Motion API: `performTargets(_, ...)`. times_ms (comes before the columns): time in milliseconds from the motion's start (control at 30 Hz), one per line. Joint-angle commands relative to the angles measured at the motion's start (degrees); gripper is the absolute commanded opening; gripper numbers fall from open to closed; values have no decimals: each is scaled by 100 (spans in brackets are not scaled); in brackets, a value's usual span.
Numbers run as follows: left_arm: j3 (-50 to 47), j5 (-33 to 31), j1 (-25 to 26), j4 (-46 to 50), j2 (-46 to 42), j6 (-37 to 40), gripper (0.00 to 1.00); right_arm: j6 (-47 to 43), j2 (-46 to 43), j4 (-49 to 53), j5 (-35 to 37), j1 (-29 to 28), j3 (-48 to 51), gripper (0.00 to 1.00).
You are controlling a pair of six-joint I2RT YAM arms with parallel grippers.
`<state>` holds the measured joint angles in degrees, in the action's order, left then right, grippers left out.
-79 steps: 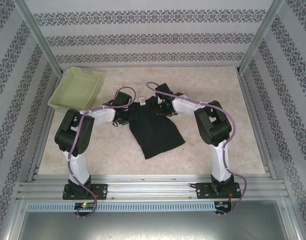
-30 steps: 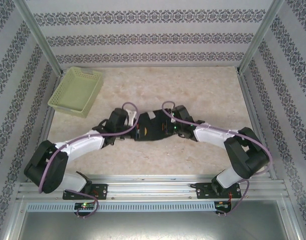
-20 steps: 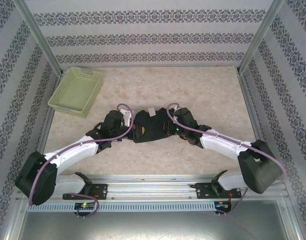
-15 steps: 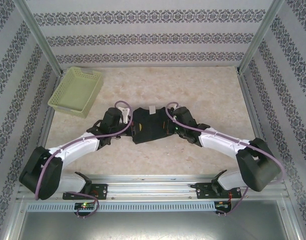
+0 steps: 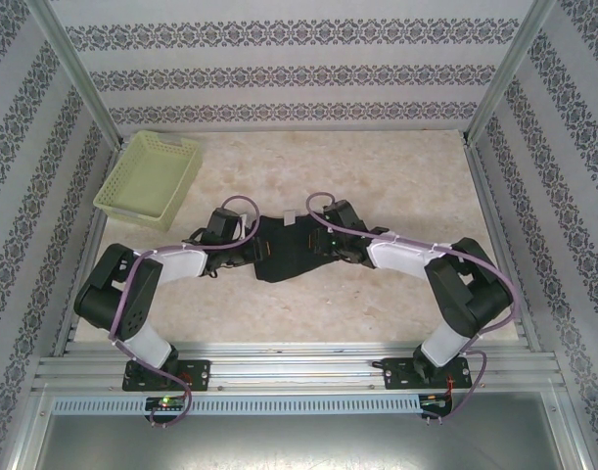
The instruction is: Fold the inside-out t-shirt
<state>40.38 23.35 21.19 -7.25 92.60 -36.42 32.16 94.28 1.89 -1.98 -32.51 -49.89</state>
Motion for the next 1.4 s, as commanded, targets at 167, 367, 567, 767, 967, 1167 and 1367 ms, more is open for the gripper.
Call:
performTargets(167,634,-930,-304,1397,-640,261,63,-111,-555,431,-572,978,-353,67)
performTargets(367,1363,-924,-631,1663,7,185,64,-150,329,881,-862,1125,-1297,69)
performTargets(567,1803,-597,-627,1581,621,107,51,-100,1377,1403,-1038,1049,-2216,68)
performTargets(767,1774,-332,-628,1366,820,38,35,-151,1875,1724,-1231,862,-2701,38)
performTargets(967,1760,-225,-628,1248,812,47,21,-516,1677,2074,-603,618,-3094,0)
performTargets(1167,1696,-330,-628,1199,683,107,12,-1484,1444,2500,1052,5,-3552,0)
performTargets(1367,1624,-785,-645,1317,558,196,8,-2009,1636,2468,1867,-98,-3703,0)
